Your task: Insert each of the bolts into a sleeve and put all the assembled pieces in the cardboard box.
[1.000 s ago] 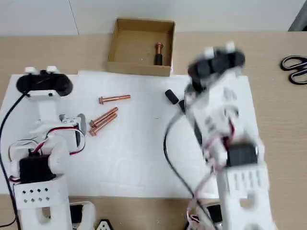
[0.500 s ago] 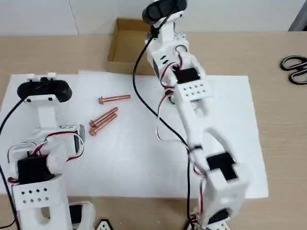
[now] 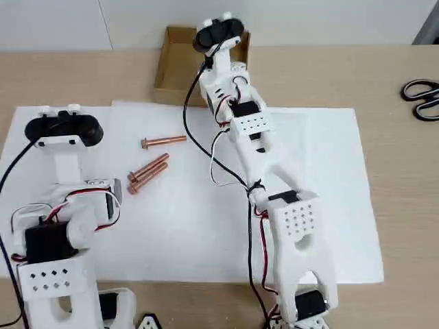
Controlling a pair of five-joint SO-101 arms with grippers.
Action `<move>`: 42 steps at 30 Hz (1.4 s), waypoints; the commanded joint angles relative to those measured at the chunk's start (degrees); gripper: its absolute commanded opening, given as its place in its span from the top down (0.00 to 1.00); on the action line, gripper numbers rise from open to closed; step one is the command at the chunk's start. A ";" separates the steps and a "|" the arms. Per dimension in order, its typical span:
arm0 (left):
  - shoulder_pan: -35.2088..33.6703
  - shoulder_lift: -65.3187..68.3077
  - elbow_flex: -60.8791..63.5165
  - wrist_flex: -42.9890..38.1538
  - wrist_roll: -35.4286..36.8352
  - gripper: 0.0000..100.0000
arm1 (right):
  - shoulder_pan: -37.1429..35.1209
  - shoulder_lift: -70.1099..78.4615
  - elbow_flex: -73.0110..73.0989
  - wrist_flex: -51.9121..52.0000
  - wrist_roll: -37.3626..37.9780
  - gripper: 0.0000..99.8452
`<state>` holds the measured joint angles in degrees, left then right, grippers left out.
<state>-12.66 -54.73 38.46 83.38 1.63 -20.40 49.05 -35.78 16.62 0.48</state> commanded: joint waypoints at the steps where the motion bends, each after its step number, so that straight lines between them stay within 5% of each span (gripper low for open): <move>1: -0.44 -0.62 -0.75 1.32 -0.09 0.85 | -0.31 1.19 -8.00 -1.54 0.44 0.99; 6: -0.44 -0.62 -0.75 2.02 -0.09 0.85 | -0.31 4.26 -9.14 -1.54 0.62 0.98; 13: -0.44 -0.62 -0.84 2.02 -0.09 0.85 | -0.31 4.70 -9.14 -1.19 0.70 0.79; 20: -0.44 -0.62 -0.84 1.85 -0.09 0.85 | -0.31 2.42 -10.55 1.01 0.79 0.78; 42: -0.44 -0.62 -1.19 1.67 -0.09 0.85 | 5.76 -27.21 -17.23 55.43 0.62 0.78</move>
<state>-12.66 -54.73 38.46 85.32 1.63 -15.65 28.84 -49.85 66.29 0.48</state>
